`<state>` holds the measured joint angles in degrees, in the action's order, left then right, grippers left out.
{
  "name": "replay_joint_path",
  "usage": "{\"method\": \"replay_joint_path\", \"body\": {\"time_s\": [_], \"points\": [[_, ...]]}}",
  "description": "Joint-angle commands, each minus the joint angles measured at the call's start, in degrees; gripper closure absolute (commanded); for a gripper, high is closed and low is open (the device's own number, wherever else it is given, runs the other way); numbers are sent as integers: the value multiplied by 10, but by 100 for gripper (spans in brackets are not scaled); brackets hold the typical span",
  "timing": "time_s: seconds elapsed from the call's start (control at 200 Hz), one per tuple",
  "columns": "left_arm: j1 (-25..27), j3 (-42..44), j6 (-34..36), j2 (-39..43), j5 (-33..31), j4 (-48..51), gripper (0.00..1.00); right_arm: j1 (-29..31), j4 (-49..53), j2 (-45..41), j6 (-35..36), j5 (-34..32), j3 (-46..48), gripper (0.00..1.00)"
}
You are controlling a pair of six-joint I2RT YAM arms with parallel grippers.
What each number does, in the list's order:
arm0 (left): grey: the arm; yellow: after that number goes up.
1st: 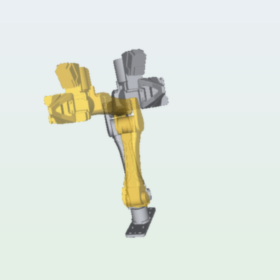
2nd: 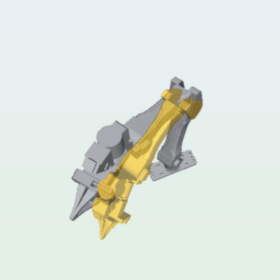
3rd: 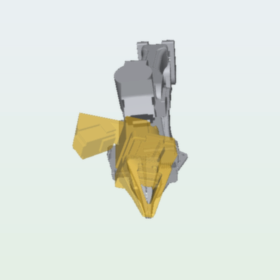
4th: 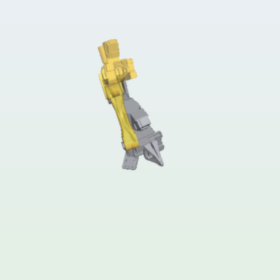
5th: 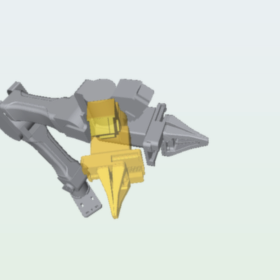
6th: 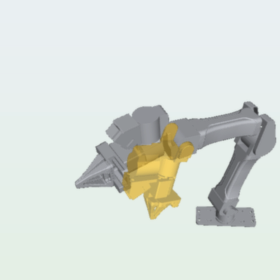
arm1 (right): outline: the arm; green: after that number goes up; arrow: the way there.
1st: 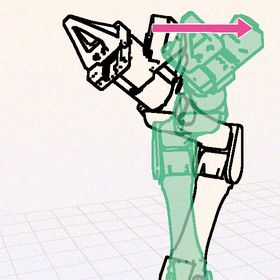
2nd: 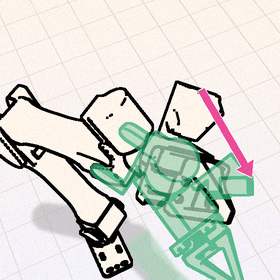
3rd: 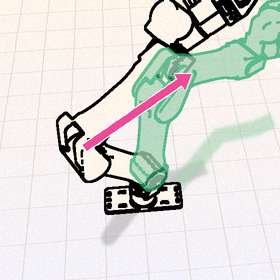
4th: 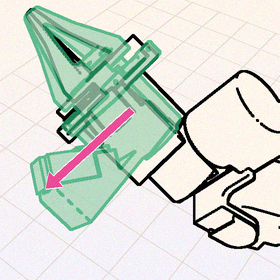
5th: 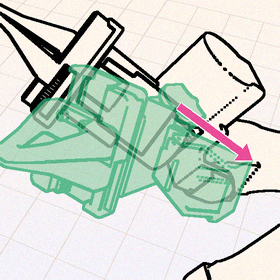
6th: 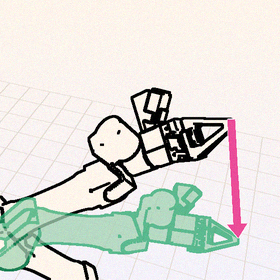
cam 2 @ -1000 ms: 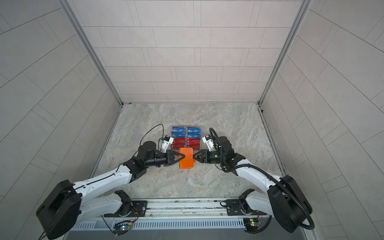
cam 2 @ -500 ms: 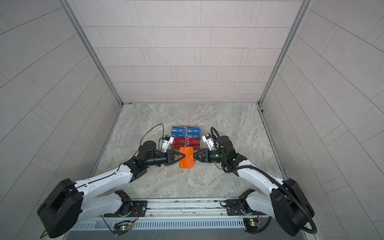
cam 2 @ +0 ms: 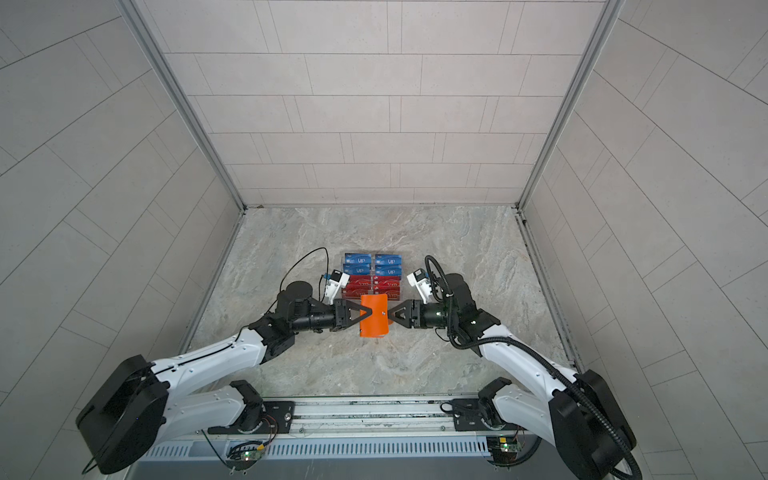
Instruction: Put the credit cards into the card holder
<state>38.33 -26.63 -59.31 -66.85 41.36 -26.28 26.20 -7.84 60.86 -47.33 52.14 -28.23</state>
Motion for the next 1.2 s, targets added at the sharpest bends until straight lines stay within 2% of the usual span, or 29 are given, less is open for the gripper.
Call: {"method": "replay_joint_path", "body": {"time_s": [0.0,0.325,0.415,0.741,0.821,0.961,1.141,1.196], "points": [[1,-2,-2,0,6,-14,90,0,2,-17,6,15,3,35],[0,-4,-5,-6,14,-24,89,-1,-16,-9,0,24,3,32],[0,-3,-11,-6,19,-35,90,-1,-31,4,-5,30,0,34],[1,19,-81,-30,38,-174,91,1,-147,32,-64,67,12,42],[0,20,-89,-36,42,-191,91,2,-181,30,-83,73,15,46],[0,22,-96,-41,40,-211,92,2,-182,23,-83,73,14,53],[1,23,-107,-45,38,-231,91,3,-187,17,-87,76,15,66],[0,21,-107,-47,39,-230,91,3,-191,17,-87,76,14,73]]}}
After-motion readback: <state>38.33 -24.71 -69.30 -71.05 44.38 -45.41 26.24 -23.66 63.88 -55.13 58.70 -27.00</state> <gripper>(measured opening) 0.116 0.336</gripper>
